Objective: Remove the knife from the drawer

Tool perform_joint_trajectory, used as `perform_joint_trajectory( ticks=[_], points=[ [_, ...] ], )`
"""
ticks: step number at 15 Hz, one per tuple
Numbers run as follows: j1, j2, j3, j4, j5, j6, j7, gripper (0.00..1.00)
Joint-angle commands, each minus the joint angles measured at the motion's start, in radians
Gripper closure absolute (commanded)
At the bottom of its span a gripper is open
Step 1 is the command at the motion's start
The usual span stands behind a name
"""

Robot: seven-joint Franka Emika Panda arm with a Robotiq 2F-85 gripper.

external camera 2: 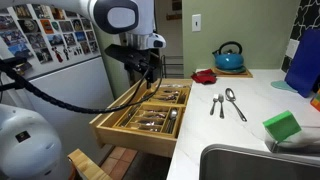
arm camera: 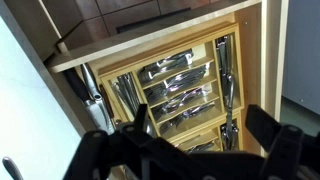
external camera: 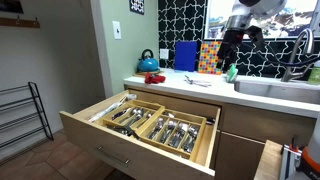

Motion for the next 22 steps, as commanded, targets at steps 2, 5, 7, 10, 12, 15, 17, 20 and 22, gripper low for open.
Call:
perform_joint_trajectory(
  ticks=[2, 5, 7, 10, 12, 15, 17, 20, 22],
  points=[
    [-0.027, 0.006, 0.021, 0.003, 0.015, -0.004, -0.014, 0.0],
    [-0.027, 0.006, 0.021, 0.003, 0.015, -0.004, -0.014, 0.0],
    [-0.027, 0.006, 0.021, 0.003, 0.015, -0.004, -0.014, 0.0],
    [0.01, 0.029, 0.099, -0.011, 0.012, 0.016, 0.012, 0.0],
    [0.033, 0.04, 0.178, -0.036, 0.005, 0.021, 0.051, 0.0],
    [0.068, 0.097, 0.288, -0.059, 0.019, 0.048, 0.153, 0.0],
    [0.099, 0.153, 0.333, -0.057, 0.058, 0.068, 0.212, 0.0],
    [0.137, 0.247, 0.396, -0.055, 0.146, 0.205, 0.314, 0.0],
    [0.155, 0.319, 0.435, -0.048, 0.175, 0.331, 0.371, 0.0]
  ],
)
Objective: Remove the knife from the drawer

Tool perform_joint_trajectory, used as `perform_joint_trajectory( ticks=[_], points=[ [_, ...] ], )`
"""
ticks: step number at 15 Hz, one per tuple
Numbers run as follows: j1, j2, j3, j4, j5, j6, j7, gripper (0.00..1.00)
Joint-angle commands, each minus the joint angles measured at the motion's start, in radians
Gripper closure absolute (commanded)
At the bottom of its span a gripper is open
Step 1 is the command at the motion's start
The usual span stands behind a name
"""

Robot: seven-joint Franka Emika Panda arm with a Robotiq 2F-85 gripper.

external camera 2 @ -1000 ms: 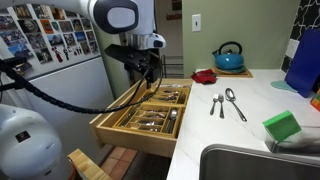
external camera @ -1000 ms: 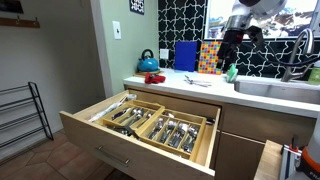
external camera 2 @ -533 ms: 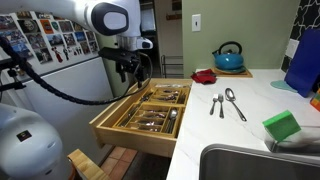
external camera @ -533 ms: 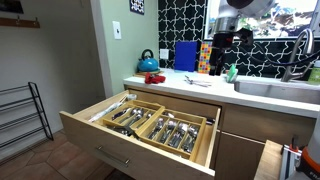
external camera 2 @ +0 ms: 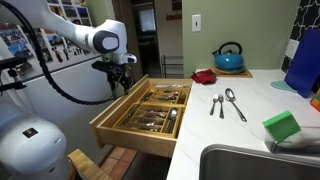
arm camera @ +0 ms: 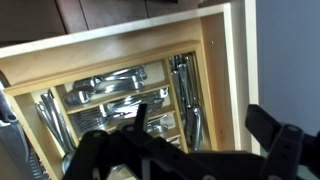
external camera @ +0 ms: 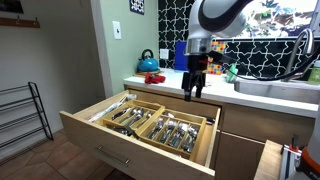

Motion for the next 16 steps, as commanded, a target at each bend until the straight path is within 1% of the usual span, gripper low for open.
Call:
perform_joint_trajectory(
  ticks=[1, 3, 6, 7, 8, 9, 12, 16],
  points=[
    [0.03, 0.134, 0.057, 0.014, 0.058, 0.194, 0.105, 0.0],
    [0.034, 0.211, 0.085, 0.023, 0.045, 0.307, 0.16, 0.0],
    [0.031, 0.32, 0.116, 0.037, -0.003, 0.435, 0.24, 0.0],
    [0.028, 0.351, 0.119, 0.043, -0.022, 0.477, 0.258, 0.0],
    [0.03, 0.369, 0.115, 0.049, -0.037, 0.502, 0.241, 0.0],
    [0.039, 0.314, 0.104, 0.022, -0.002, 0.462, 0.217, 0.0],
    [0.038, 0.367, 0.105, 0.045, -0.018, 0.493, 0.217, 0.0],
    [0.038, 0.369, 0.105, 0.054, -0.018, 0.493, 0.217, 0.0]
  ],
)
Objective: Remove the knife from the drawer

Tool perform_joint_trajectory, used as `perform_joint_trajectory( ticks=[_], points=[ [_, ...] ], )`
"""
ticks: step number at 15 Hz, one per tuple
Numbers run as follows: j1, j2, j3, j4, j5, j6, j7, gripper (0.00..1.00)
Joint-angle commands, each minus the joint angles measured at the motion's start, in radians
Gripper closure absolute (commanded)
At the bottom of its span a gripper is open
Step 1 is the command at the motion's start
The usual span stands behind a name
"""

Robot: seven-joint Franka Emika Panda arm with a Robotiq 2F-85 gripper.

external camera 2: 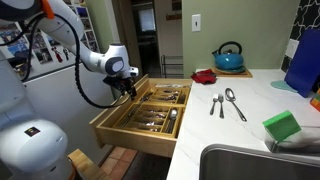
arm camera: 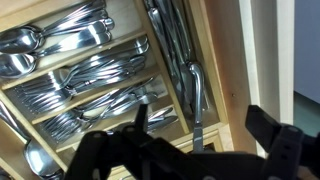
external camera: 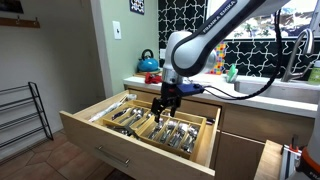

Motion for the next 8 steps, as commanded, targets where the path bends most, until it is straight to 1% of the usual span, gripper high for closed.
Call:
perform_joint_trajectory(
  ticks=[1, 2, 5, 8],
  points=[
    [0.01, 0.029, -0.003, 0.022, -0.004, 0.01, 0.009, 0.0],
    [0.013, 0.049, 0.001, 0.037, -0.013, 0.015, 0.014, 0.0],
    [0.021, 0.12, 0.015, 0.077, -0.107, 0.06, 0.078, 0.0],
    [0.036, 0.195, 0.004, 0.121, -0.201, 0.084, 0.144, 0.0]
  ],
)
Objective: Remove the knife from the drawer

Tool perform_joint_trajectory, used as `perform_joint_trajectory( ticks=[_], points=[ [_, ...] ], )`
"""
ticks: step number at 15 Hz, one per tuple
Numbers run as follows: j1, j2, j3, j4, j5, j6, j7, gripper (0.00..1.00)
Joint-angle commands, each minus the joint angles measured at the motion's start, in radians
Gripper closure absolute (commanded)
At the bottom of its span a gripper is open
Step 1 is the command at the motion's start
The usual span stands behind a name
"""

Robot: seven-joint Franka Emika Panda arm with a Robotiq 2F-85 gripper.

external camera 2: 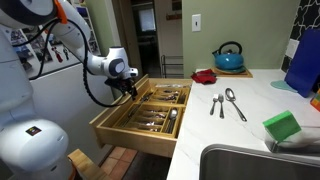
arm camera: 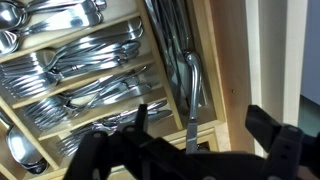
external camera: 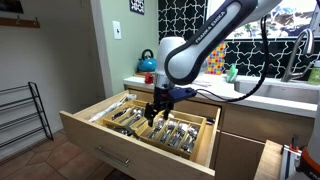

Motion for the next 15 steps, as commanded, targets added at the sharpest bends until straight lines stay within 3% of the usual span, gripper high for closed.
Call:
perform_joint_trajectory(
  ticks=[1, 2, 3, 5, 7, 8, 10, 11, 15],
  points=[
    [0.022, 0.116, -0.012, 0.068, -0.104, 0.05, 0.09, 0.0],
    [0.028, 0.141, -0.017, 0.085, -0.114, 0.064, 0.107, 0.04],
    [0.035, 0.166, -0.025, 0.101, -0.13, 0.076, 0.13, 0.23],
    [0.051, 0.214, -0.039, 0.135, -0.137, 0.085, 0.155, 0.31],
    [0.07, 0.259, -0.054, 0.167, -0.143, 0.085, 0.176, 0.49],
    [0.081, 0.281, -0.062, 0.182, -0.142, 0.084, 0.184, 0.46],
    [0.102, 0.316, -0.08, 0.208, -0.143, 0.077, 0.2, 0.52],
    [0.112, 0.332, -0.087, 0.221, -0.141, 0.076, 0.206, 0.49],
    [0.143, 0.383, -0.112, 0.265, -0.131, 0.071, 0.219, 0.56]
  ],
)
